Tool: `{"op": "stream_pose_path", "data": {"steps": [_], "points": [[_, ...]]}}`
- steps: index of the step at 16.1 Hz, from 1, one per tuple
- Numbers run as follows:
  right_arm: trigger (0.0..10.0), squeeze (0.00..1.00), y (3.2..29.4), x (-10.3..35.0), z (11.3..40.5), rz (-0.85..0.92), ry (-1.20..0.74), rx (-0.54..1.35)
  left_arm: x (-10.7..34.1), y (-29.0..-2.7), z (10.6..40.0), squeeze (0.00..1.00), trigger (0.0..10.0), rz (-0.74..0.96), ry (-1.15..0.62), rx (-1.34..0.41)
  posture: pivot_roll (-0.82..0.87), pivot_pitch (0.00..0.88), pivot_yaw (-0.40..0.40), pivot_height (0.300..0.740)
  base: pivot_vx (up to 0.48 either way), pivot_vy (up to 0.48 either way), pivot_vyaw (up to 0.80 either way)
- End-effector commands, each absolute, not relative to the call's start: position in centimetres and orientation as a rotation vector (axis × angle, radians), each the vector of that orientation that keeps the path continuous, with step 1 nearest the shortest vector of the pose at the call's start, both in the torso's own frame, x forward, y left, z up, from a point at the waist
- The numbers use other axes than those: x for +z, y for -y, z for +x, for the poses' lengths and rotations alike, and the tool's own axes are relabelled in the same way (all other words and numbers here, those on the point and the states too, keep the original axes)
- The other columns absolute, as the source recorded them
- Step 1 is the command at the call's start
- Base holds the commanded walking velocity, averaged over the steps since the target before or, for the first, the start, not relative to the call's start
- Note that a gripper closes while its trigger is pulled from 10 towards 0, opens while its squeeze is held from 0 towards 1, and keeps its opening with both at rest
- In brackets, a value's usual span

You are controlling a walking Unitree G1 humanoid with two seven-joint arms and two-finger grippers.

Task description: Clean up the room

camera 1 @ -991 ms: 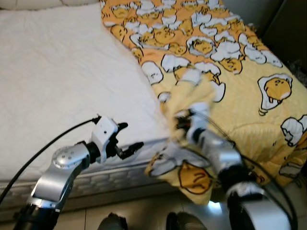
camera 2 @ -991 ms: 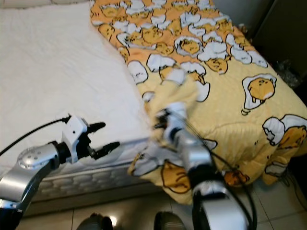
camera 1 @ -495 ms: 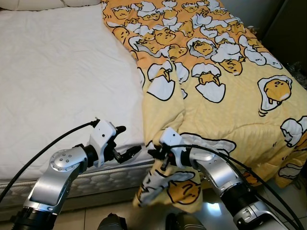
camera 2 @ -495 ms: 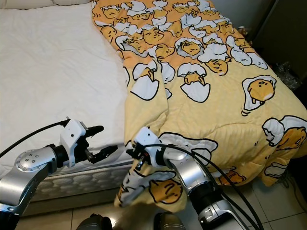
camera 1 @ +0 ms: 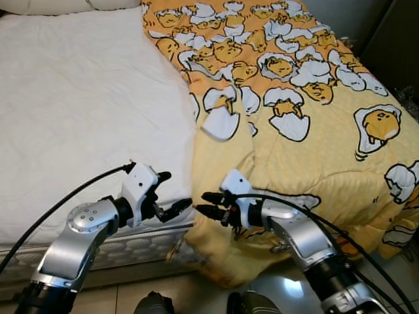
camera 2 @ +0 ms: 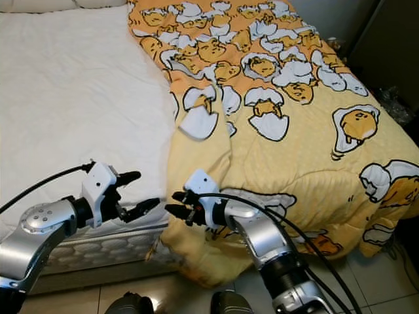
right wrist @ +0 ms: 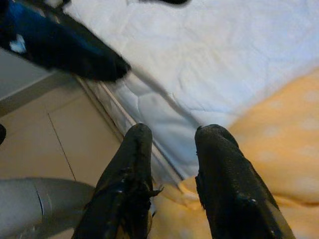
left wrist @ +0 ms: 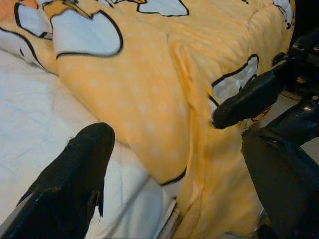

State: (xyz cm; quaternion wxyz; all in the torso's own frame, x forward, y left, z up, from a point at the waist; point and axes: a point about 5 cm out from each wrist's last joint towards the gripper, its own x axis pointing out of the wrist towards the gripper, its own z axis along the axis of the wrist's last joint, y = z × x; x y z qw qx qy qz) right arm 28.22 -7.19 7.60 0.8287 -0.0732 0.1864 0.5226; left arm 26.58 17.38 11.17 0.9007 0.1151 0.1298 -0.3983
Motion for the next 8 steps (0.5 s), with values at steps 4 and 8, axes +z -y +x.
{"op": "stream_pose_path", "data": {"steps": [4, 8], "points": [[10.0, 1.00, 10.7, 9.7, 30.6, 0.053, -0.376, 0.773, 11.5, -17.4, 27.2, 0.79, 10.0, 0.258, -0.262, -0.830, -0.06, 0.058, 0.004, 0.740, 0.000, 0.000, 0.00], [10.0, 1.00, 14.2, 8.1, 32.1, 0.108, -0.428, 0.383, 11.4, -16.9, 27.0, 0.78, 10.0, 0.259, -0.259, -0.845, -0.05, 0.066, 0.007, 0.740, 0.000, 0.000, 0.00]]}}
